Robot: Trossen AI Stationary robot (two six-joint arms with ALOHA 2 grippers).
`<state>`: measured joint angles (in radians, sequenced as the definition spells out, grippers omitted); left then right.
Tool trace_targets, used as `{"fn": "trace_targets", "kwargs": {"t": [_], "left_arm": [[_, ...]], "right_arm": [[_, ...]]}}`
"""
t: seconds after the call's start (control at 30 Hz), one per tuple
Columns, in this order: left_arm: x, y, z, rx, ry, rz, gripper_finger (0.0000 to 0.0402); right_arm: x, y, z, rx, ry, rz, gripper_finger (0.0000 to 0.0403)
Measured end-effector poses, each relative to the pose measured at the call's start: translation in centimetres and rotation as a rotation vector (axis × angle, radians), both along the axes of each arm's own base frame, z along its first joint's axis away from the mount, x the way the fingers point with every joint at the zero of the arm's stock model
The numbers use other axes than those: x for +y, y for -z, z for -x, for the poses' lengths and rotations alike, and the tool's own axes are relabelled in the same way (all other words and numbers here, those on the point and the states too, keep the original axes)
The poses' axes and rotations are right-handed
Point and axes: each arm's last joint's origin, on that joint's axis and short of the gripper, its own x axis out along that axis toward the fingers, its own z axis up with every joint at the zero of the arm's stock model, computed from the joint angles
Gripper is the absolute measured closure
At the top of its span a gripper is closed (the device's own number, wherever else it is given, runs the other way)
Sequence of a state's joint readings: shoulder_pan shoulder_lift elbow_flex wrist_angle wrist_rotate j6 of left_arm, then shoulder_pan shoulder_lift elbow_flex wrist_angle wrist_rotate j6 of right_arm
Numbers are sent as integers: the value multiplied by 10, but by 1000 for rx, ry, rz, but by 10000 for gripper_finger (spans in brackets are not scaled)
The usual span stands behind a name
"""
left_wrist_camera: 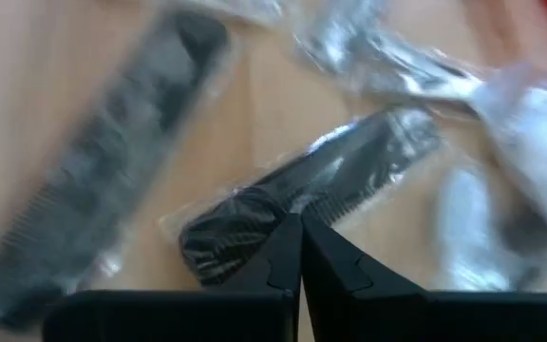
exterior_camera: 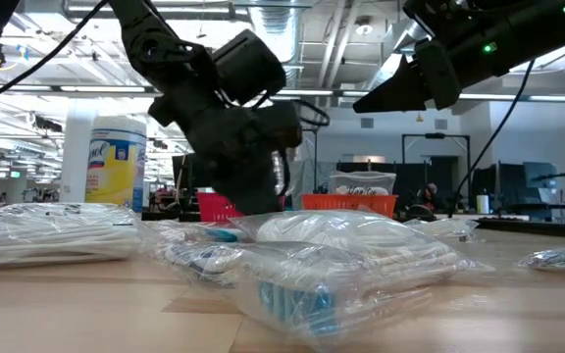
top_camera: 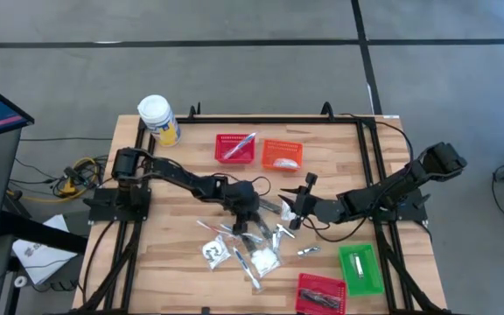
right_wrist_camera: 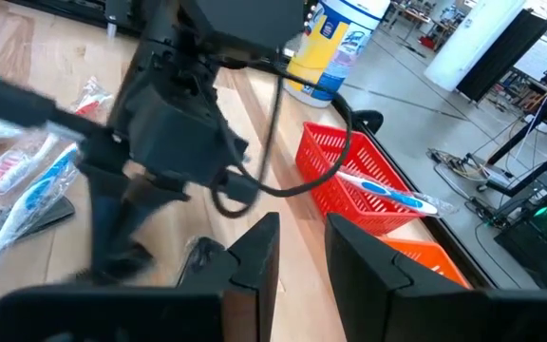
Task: Pick & Place Travel size toiletries
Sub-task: Put the black hair comb into the bottom red bin
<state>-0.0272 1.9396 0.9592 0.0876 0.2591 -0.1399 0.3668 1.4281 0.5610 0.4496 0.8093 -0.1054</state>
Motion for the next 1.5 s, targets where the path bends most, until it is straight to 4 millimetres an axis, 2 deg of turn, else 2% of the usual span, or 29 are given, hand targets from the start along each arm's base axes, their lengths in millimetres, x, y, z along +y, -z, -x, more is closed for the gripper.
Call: {"fn": "trace_targets", "kwargs": {"t": [0.13, 0.23, 0.4, 0.57, 0.67, 0.9, 1.0, 1.27, 1.5], "left_arm": [[-7, 3, 8, 85, 131, 204, 400], [-18, -6, 11, 55, 213, 223, 400], [-26, -36, 8, -110, 221, 74, 400], [-19, -51, 4, -213, 31, -224, 400], [-13, -41, 2, -184, -22, -282, 400], [7, -5, -13, -197, -120, -308, 401], [15, 4, -15, -189, -147, -306, 401], [21, 5, -15, -182, -196, -276, 401], [26, 4, -14, -168, -366, -312, 401]], "right_arm": [[-1, 0, 0, 1, 2, 0, 322], [-1, 0, 0, 5, 2, 1, 322], [-1, 1, 0, 7, 2, 2, 322], [-1, 0, 0, 3, 2, 1, 322], [-1, 0, 0, -1, 2, -1, 322], [-1, 0, 0, -4, 2, -2, 322], [-1, 0, 0, -2, 2, -1, 322], [-1, 0, 0, 3, 2, 1, 322], [-1, 0, 0, -1, 2, -1, 322]]}}
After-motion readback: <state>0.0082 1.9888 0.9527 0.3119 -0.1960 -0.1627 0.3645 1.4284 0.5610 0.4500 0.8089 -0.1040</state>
